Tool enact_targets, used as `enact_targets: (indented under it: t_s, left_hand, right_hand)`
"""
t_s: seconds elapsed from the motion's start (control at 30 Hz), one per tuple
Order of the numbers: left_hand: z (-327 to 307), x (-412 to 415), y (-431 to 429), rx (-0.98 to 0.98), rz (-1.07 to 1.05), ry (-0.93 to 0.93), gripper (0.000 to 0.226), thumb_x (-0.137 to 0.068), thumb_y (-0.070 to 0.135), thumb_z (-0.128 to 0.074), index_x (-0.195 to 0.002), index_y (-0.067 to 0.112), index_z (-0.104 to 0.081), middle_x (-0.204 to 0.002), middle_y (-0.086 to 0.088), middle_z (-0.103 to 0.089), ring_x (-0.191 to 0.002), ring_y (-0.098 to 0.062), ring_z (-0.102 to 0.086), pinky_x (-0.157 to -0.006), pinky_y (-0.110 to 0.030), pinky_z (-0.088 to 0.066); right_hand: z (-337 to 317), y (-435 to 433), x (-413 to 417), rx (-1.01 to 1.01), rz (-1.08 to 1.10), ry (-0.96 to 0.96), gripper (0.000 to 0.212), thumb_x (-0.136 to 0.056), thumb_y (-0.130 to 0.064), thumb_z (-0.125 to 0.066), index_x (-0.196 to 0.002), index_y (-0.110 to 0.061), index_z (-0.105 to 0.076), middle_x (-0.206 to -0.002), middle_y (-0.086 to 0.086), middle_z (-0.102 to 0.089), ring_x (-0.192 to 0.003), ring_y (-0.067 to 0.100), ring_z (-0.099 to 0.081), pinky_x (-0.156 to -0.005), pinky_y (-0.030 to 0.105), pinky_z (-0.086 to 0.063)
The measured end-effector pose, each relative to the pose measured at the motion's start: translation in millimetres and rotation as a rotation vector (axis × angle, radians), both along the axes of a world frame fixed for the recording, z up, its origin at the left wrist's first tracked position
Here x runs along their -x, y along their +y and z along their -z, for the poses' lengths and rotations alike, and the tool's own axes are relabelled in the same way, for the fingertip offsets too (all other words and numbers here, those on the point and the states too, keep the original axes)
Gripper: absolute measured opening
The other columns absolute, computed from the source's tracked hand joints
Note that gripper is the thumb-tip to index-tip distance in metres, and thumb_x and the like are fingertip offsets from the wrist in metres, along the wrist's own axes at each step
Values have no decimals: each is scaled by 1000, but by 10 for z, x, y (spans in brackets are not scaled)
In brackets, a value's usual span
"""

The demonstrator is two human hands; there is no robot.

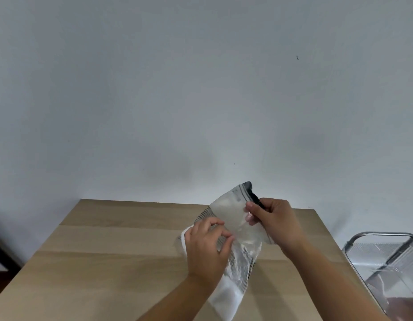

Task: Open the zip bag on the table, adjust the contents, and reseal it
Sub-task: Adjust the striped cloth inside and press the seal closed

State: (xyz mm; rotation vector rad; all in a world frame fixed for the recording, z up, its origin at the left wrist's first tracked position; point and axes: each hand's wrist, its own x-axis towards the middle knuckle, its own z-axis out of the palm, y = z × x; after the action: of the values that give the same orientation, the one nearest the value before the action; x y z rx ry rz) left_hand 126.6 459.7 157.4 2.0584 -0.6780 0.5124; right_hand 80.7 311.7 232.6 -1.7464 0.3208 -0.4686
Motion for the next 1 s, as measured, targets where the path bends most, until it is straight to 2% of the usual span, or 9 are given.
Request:
enact_targets:
  t_s: [0.1, 0.2, 0.3, 0.4, 0.5, 0.6, 0.67, 0.8, 1.0]
  left_hand:
    - [-32, -27, 22, 1, 16, 56, 13, -74, 36, -70, -69, 25, -67, -88, 13, -63, -88, -7, -52, -76, -31, -33]
    - [-69, -69, 49, 75, 63, 167, 8, -76, 24, -73, -73, 22, -66, -83, 14, -61, -84, -7, -55, -77, -31, -41]
    - [-111, -163, 97, 155, 90, 245, 6, -79, 19, -70, -77, 19, -65, -81, 10, -62, -81, -1, -56, -72, -24, -46]
    - [-132, -244, 122, 229, 104, 312, 6, -79, 15, -71, -77, 18, -65, -82, 7, -63, -82, 2, -56, -70, -10, -40]
    - [-113, -281, 124, 252, 99, 356, 8, -79, 13, -71, -76, 18, -65, -84, 5, -63, -83, -1, -57, -69, -2, -34]
    - [-108, -330, 123, 259, 77, 412, 7, -79, 20, -71, -78, 22, -64, -90, 5, -62, -86, -8, -58, -66, -2, -35]
    - [-133, -337, 118, 258, 59, 439, 14, -79, 26, -71, -86, 28, -60, -100, 9, -58, -89, -4, -56, -64, -5, -37]
    - [-213, -191, 88, 178, 114, 282, 36, -73, 38, -71, -103, 32, -52, -107, 19, -49, -97, 4, -48, -70, -5, -39]
    - [-187, 58, 33, -148, 242, 69, 40, -65, 63, -63, -87, 31, -57, -89, 18, -55, -85, -3, -54, -76, -28, -42]
  right_hand:
    - [-43, -69, -10, 76, 2, 24, 16, -81, -22, -71, -68, -11, -73, -62, 9, -72, -54, 8, -65, -54, 12, -48]
    - [-1, -125, 27, 154, -64, 82, 22, -78, -35, -72, -82, -13, -72, -80, 15, -72, -75, 14, -67, -75, 29, -52]
    - [54, -237, 128, 299, -210, 212, 53, -57, -55, -77, -101, -26, -67, -95, -4, -72, -95, 1, -64, -83, 21, -51]
    - [129, -313, 201, 402, -245, 304, 44, -49, -54, -81, -85, -32, -71, -85, -15, -73, -82, -8, -63, -72, 13, -45]
    - [211, -304, 201, 398, -167, 264, 16, -62, -38, -83, -74, -35, -73, -77, -10, -75, -69, -4, -63, -66, 18, -45]
    - [231, -268, 176, 383, -82, 178, 5, -71, -34, -78, -73, -33, -73, -70, -6, -73, -62, -1, -60, -61, 18, -44]
    - [222, -256, 160, 355, -21, 137, 16, -74, -35, -75, -69, -21, -70, -68, 7, -70, -59, 7, -59, -60, 25, -44]
    - [162, -195, 123, 346, 92, 102, 28, -76, -33, -74, -61, -11, -68, -55, 3, -68, -45, 8, -54, -51, 28, -45]
    - [77, -106, 70, 292, 192, 49, 35, -78, -31, -72, -54, -7, -62, -44, 3, -63, -34, 5, -47, -39, 14, -42]
